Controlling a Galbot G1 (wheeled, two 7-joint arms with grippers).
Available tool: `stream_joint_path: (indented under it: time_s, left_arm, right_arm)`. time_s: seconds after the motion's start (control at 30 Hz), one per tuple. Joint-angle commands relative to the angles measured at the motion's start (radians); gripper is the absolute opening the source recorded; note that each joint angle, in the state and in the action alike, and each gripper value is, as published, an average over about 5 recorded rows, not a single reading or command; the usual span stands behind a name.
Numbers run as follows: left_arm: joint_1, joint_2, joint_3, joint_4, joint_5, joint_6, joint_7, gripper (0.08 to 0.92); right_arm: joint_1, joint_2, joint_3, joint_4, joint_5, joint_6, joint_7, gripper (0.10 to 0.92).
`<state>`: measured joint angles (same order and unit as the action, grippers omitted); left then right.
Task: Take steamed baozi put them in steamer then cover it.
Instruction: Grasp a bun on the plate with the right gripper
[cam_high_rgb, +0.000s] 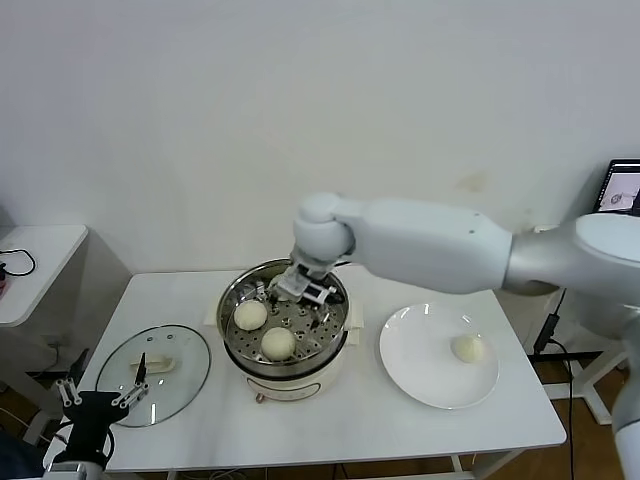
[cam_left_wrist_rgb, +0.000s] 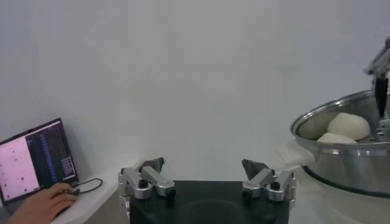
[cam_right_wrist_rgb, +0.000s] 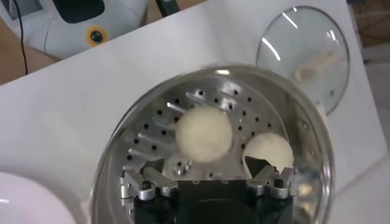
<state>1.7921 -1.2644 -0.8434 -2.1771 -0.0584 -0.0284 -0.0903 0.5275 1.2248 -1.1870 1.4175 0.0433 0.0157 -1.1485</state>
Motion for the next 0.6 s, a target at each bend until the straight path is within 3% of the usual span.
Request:
stream_joint_path:
  time_s: [0.03,0.33,0.6]
  left_arm:
    - [-0.010,0.018,0.002,0.006,-0.005,0.005,0.003,0.823]
    - [-0.038,0.043,0.029,0.026,-0.004,0.012,0.006,0.823]
    - [-0.046,0.049,0.057,0.035,0.014,0.017,0.008,0.823]
  right_arm:
    - [0.045,-0.286,0.064,0.086,0.050,-0.176,-0.050,0.823]
    - [-0.054,-0.634,0.104,0.203,0.012,-0.292,-0.008,0.823]
    - [-0.291,-0.787,0.255,0.157,-0.121,-0.258,0.006,0.823]
